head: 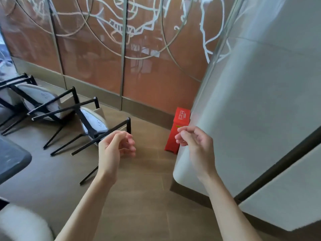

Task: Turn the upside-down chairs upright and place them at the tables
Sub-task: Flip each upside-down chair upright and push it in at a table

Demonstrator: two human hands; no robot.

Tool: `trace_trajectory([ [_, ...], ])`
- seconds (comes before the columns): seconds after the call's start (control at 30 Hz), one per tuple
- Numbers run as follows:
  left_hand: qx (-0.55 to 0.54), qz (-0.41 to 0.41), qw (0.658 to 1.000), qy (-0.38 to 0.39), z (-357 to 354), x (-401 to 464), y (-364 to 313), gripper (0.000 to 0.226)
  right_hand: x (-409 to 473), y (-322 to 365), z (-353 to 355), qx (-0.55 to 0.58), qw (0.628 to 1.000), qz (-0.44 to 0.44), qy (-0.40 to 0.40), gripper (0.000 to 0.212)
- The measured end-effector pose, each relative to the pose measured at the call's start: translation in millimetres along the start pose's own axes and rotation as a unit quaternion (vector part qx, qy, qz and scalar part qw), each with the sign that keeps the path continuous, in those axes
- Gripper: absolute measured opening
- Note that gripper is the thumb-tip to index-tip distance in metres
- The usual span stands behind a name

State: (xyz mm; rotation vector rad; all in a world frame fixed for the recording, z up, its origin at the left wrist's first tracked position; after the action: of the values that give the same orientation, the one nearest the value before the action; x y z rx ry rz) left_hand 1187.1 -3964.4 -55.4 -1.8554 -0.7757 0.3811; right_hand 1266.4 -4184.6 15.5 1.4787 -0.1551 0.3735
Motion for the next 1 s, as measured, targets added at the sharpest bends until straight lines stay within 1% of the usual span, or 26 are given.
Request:
trace_trajectory([
  [0.13,0.029,-0.001,0.999,-0.025,-19.1,93.3,11.5,0.026,103.0,-33.9,-47.2,0.018,0.999,-0.008,0.034,0.015],
  [0.23,0.047,-0.009,0.998,-0.049,-16.1,153.2,19.4,0.023,166.3,-68.8,-91.8,0.033,0.997,-0.020,0.070,0.014],
  [0.37,0.078,-0.029,0.990,-0.109,-5.1,229.3,36.9,0.026,245.6,-118.6,-157.3,0.049,0.989,-0.034,0.133,0.021],
  [0.47,0.091,-0.042,0.983,-0.153,-1.6,290.7,50.6,0.025,314.3,-154.8,-207.2,0.066,0.981,-0.043,0.176,0.022],
  [0.57,0.104,-0.050,0.970,-0.213,0.4,356.9,65.9,0.034,381.5,-193.6,-256.0,0.073,0.970,-0.073,0.220,0.022],
  [0.63,0.095,-0.058,0.963,-0.244,-3.5,400.9,71.1,0.035,427.0,-215.2,-287.9,0.075,0.962,-0.091,0.248,0.022],
  [0.8,0.093,-0.062,0.941,-0.318,3.2,488.0,92.5,0.026,525.7,-267.6,-354.0,0.055,0.948,-0.135,0.284,0.017],
  [0.9,0.072,-0.059,0.928,-0.360,18.1,541.9,114.9,0.028,576.7,-298.6,-393.2,0.059,0.939,-0.156,0.301,0.017],
  [1.0,0.069,-0.039,0.923,-0.378,26.9,613.9,155.1,0.031,629.8,-338.3,-434.9,0.047,0.934,-0.170,0.311,0.017],
])
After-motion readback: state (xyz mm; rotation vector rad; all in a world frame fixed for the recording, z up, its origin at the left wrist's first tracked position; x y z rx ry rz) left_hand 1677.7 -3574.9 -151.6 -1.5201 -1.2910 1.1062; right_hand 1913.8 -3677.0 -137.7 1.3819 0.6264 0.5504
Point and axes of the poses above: each hand's wrist, its own x-axis towards the middle knuckle, its own z-axis out of the back of the hand, y = z × x, the point moved 7 cm from there along x, towards the middle knuckle, and after that the axes turned 4 degrees about -y, right-handed, at the moved point
